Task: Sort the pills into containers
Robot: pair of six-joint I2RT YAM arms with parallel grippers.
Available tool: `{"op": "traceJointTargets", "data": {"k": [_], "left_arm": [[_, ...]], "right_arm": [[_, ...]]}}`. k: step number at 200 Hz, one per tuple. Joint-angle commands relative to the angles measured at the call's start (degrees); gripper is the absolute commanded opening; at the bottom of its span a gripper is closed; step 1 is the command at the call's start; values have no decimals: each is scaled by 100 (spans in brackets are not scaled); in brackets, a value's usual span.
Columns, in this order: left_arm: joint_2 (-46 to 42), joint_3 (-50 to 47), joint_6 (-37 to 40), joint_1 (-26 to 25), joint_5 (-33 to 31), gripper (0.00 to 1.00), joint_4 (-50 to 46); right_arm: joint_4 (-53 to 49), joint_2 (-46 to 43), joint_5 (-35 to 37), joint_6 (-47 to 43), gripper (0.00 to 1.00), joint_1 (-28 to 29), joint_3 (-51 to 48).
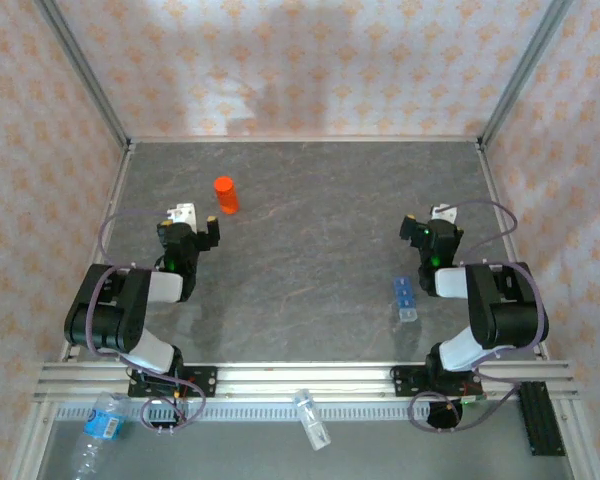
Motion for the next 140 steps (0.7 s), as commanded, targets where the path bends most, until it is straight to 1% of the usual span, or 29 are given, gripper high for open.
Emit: {"op": "traceJointTargets", "data": {"k": [1, 62, 95, 140], "left_arm": [[-16, 81, -3, 37, 38, 100, -47], [-16, 72, -4, 35, 57, 100, -32], [-24, 37, -50, 35, -94, 100, 24], [-17, 73, -43, 37, -93, 100, -30]], "right_arm": [[18, -71, -13, 48, 99, -31, 38], [18, -60, -13, 63, 99, -30, 40], [14, -62, -13, 54, 99, -31, 40], [-19, -59, -21, 59, 99, -39, 65]]}}
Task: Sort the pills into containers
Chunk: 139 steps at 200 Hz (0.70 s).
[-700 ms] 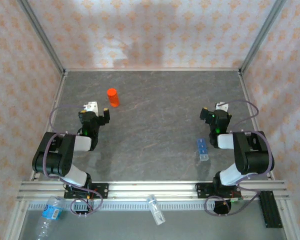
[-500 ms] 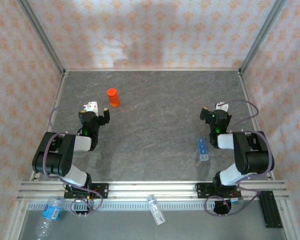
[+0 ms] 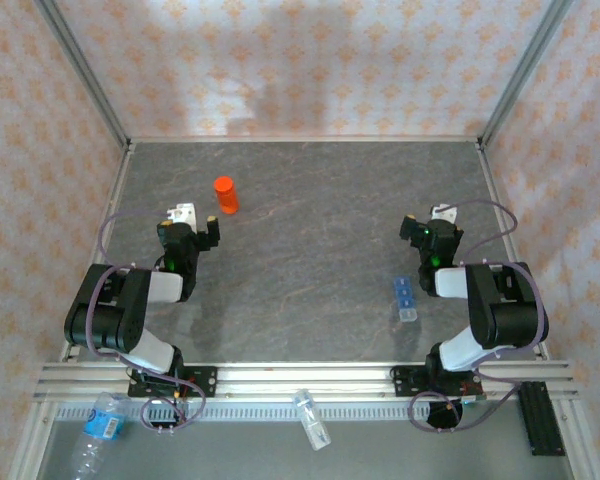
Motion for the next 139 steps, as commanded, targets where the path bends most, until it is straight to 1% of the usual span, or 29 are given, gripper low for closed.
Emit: {"op": "traceJointTargets", "data": {"k": [1, 22, 30, 49, 75, 98, 111, 139], "left_arm": [[-17, 72, -40, 36, -86, 100, -31], [-21, 55, 40, 35, 127, 100, -7], [-44, 11, 60, 13, 89, 99, 87], [-199, -221, 7, -18, -120, 100, 401], [-504, -107, -46, -25, -253, 100, -93], [-828, -94, -38, -47, -333, 100, -380], [-1070, -86, -38, -62, -391, 100, -590], [-1683, -29, -186, -64, -685, 100, -990]], "right_arm": [[-18, -61, -21, 55, 99, -40, 66], [-7, -104, -1, 79, 99, -35, 50], [-319, -244, 30, 102, 99, -40, 163], [-1456, -778, -30, 50, 99, -34, 587], [-1797, -1041, 269, 192, 99, -37, 694], [-2385, -1205, 786, 683, 99, -39, 909], [-2820, -1329, 938, 974, 99, -34, 1062], [-3887, -1652, 1586, 1936, 99, -46, 1500]]}}
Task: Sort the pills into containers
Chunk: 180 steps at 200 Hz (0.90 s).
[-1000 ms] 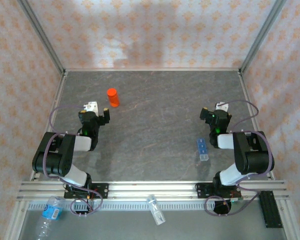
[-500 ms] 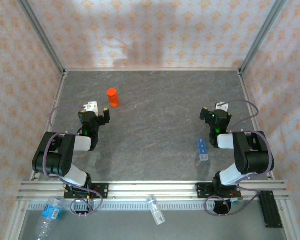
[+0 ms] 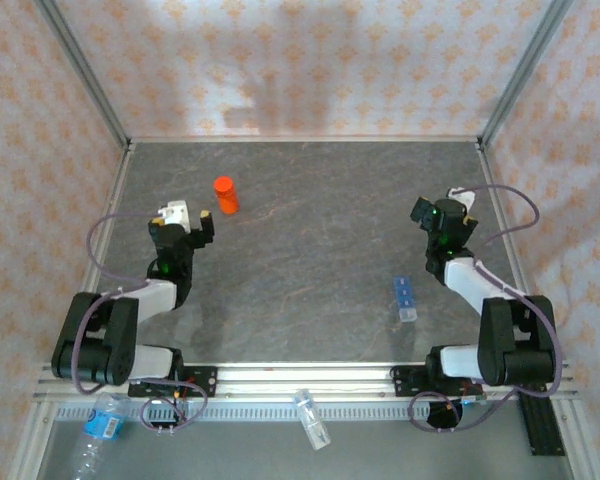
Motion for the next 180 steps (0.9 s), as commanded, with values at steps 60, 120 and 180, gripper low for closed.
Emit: {"op": "traceJointTargets", "data": {"k": [60, 120, 180], "left_arm": [[-1762, 842, -699, -77, -352, 100, -2533], [-2650, 1857, -1391, -270, 190, 100, -4708], [-2575, 2705, -1987, -947, 604, 100, -5861]], "right_arm": [[-2963, -1020, 169, 1430, 99, -80, 1346], [-4417, -1283, -1261, 1394, 100, 0, 2059], [-5911, -1318, -1590, 1176, 95, 556, 2374]]}}
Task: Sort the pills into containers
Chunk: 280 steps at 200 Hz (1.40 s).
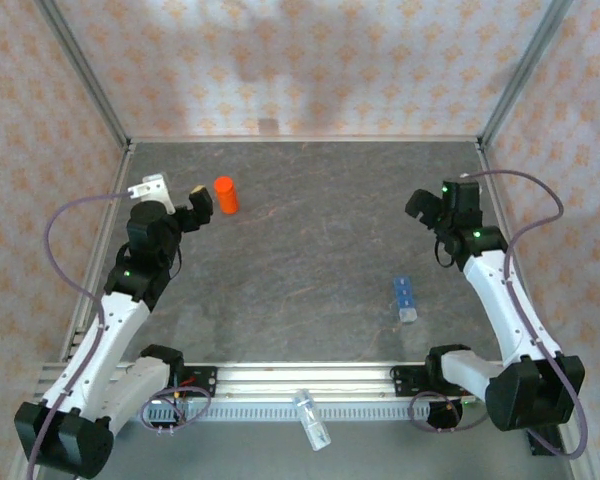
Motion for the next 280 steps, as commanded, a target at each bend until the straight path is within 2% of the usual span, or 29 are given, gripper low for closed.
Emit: {"op": "traceJointTargets", "data": {"k": [1, 29, 47, 90, 123, 174, 211, 280], "left_arm": [[46, 322, -380, -249, 277, 100, -768], [228, 503, -575, -689, 332, 99, -966], [390, 583, -603, -1094, 152, 100, -1020], [899, 700, -462, -2051, -376, 100, -938], [1357, 740, -484, -2481, -427, 100, -761], [1838, 835, -473, -2779, -440, 100, -546], [2023, 845, -529, -2851, -328, 100, -376], [2212, 858, -545, -2885, -209, 100, -239]], "right_arm": [[-1020, -126, -135, -118, 95, 172, 206], [-1609, -126, -14, -56, 92, 346, 105], [-1870, -118, 150, 45, 92, 451, -89], [-1951, -75, 236, 397, 89, 739, -802], [-1832, 121, 447, 669, 89, 1089, -1176], [-1844, 812, 873, 864, 89, 1517, -1094], [-1784, 953, 982, 939, 89, 1560, -1118], [-1469, 1231, 566, 1078, 86, 1611, -1236]]}}
